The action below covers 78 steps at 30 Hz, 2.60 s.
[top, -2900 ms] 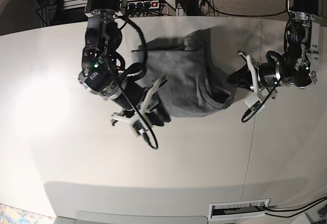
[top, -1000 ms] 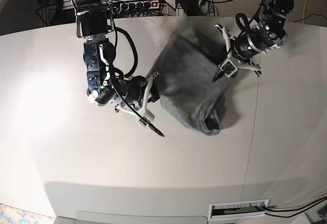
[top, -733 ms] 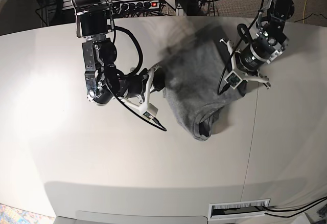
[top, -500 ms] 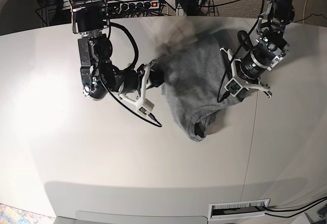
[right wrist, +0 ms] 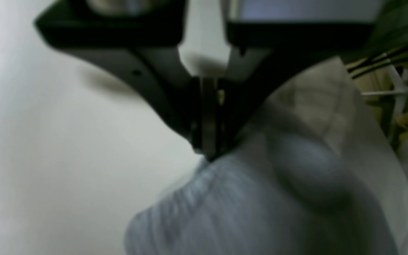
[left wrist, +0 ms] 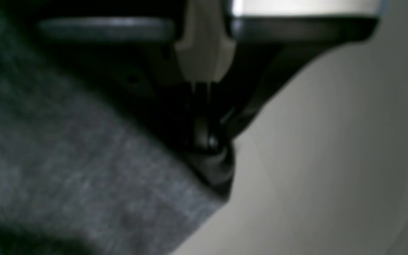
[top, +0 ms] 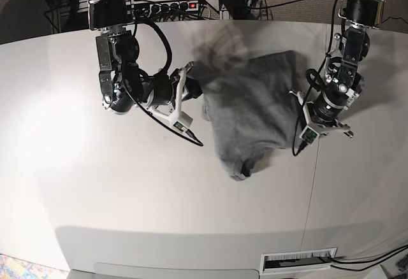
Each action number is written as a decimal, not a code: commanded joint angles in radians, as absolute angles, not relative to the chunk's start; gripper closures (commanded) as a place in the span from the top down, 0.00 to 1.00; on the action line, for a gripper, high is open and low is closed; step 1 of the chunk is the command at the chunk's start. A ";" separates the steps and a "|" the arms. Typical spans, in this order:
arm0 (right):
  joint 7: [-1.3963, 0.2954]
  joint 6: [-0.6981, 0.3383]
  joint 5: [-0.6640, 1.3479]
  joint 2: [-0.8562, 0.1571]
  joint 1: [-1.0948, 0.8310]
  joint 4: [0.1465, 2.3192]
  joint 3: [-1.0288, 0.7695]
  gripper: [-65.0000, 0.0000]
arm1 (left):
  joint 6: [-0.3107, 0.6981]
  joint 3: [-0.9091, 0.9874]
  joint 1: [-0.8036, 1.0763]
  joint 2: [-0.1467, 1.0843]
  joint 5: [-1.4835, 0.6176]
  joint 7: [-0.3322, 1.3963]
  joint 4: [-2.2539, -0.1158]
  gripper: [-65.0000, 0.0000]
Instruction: Fold the T-shirt properly
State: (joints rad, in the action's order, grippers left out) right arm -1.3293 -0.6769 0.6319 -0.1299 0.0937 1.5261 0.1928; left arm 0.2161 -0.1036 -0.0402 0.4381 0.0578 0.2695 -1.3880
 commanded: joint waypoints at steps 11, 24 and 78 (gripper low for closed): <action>-1.372 -0.673 0.594 -0.142 0.094 1.563 0.195 0.00 | 0.099 -0.096 -0.105 0.452 0.078 0.253 -1.425 0.00; -1.257 -0.673 0.575 -0.144 0.097 1.563 0.194 0.00 | 0.054 -0.096 -0.030 0.451 0.026 0.506 -1.763 0.00; -0.955 -0.669 0.474 -0.144 0.097 1.564 -0.204 0.00 | 0.213 -0.096 -0.048 0.580 -0.160 0.226 -1.295 0.00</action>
State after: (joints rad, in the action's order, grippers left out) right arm -0.9722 -0.6666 0.4553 -0.1356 0.0795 1.5501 -0.2016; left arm 0.2115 -0.0971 -0.0425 0.5629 -0.1761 0.1822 -1.2934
